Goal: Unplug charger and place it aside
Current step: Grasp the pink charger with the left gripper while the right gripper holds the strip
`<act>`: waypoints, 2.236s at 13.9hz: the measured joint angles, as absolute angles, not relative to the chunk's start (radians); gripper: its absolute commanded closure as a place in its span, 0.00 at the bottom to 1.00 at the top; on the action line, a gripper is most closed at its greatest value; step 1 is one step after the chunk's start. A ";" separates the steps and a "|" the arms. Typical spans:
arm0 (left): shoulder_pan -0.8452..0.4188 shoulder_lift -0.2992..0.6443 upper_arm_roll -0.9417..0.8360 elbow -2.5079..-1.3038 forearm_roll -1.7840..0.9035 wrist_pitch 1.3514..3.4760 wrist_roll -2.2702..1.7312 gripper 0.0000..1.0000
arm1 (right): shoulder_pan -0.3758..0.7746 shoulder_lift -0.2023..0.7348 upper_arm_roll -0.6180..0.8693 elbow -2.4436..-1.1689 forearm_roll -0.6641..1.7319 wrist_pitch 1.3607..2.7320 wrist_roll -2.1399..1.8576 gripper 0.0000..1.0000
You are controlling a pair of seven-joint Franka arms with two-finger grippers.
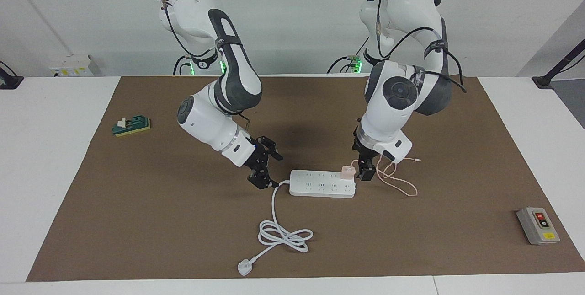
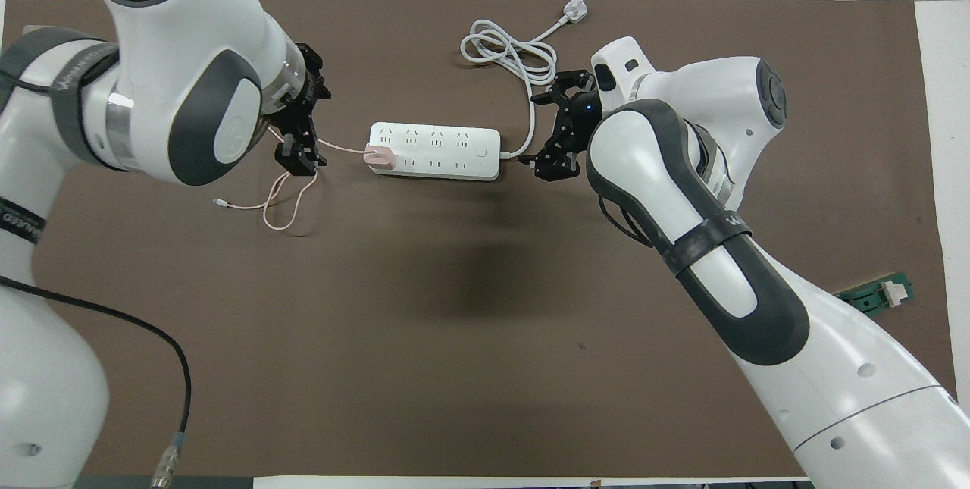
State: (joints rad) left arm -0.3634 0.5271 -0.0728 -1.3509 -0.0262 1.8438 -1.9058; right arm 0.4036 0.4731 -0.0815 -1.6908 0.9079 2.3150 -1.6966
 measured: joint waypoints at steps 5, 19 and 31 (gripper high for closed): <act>-0.375 0.572 -0.068 -1.342 -0.025 1.868 -1.911 0.00 | 0.380 0.548 0.034 -1.674 0.866 2.361 -1.740 0.00; -0.389 0.618 -0.063 -1.380 -0.004 1.969 -1.914 0.00 | 0.293 0.692 0.154 -1.582 0.759 2.424 -1.768 0.00; -0.411 0.480 -0.063 -1.610 0.036 2.035 -1.922 0.00 | 0.285 0.699 0.179 -1.573 0.759 2.446 -1.755 0.73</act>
State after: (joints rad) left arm -0.4111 0.4804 -0.0627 -1.6102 0.0359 2.0349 -1.9223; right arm 0.2845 0.6989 0.1791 -1.5733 0.7588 2.4456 -1.7554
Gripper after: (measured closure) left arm 0.000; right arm 0.057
